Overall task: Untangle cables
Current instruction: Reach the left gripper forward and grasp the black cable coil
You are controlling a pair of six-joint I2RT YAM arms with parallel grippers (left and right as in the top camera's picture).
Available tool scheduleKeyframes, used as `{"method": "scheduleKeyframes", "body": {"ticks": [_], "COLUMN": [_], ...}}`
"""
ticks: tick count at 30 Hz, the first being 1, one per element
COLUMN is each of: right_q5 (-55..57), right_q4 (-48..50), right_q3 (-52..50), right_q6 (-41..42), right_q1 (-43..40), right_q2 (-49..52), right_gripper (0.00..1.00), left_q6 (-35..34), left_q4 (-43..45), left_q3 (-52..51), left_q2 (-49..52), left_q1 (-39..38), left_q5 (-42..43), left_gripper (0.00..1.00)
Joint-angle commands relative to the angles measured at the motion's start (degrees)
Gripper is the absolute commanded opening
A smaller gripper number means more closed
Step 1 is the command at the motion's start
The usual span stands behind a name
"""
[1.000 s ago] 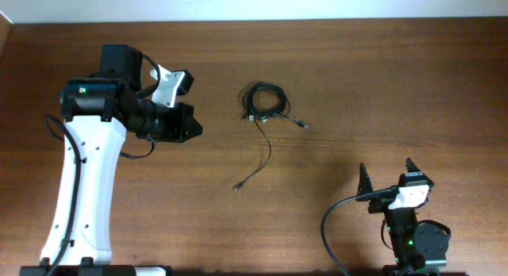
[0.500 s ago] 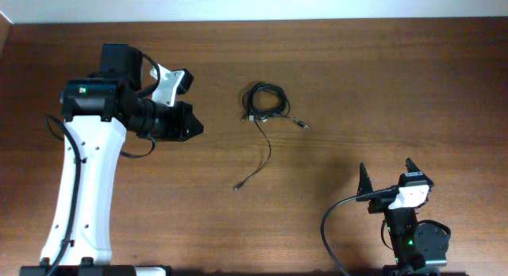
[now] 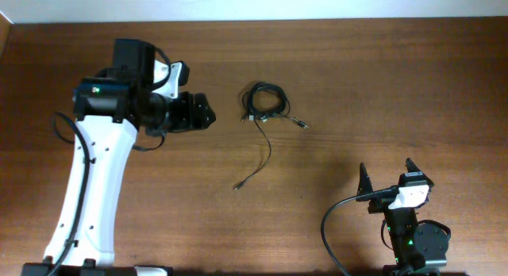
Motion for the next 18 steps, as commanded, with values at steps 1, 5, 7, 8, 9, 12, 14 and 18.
{"method": "scheduleKeyframes", "body": {"ticks": [1,5,7,8,9,12,14,18], "right_q5": [0.11,0.11,0.11,0.11,0.11,0.11,0.11,0.11], "right_q4": [-0.28,-0.28,-0.28,-0.28,-0.28,-0.28,-0.28,-0.28], "right_q3": [-0.28,-0.28,-0.28,-0.28,-0.28,-0.28,-0.28,-0.28], "right_q6": [-0.11,-0.11,-0.11,-0.11,-0.11,-0.11,-0.11,-0.11], "right_q1": [-0.31,-0.31,-0.31,-0.31,-0.31,-0.31,-0.31,-0.31], "right_q2": [-0.37,-0.37,-0.37,-0.37,-0.37,-0.37,-0.37,-0.37], "right_gripper": [0.98,0.99,0.99,0.98,0.98,0.99,0.98,0.98], "left_q6": [-6.60,-12.92,-12.92,-13.05,-13.14,-13.11,-13.14,-14.25], "left_q4": [4.70,7.45,8.79,9.42,10.25,12.66,15.98,23.89], "left_q3": [0.79,0.72,0.72,0.72,0.72,0.72,0.72,0.72], "left_q2": [0.42,0.85,2.36,3.39,4.90,10.32,14.19,22.16], "left_q1": [-4.39,-9.68,-11.91,-12.72,-13.64,-15.47,-15.93,-15.91], "left_q5": [-7.85,-16.76,-17.07,-17.09,-17.07,-17.05,-17.03,-17.03], "left_gripper": [0.75,0.63,0.50,0.44,0.41,0.26,0.13,0.22]}}
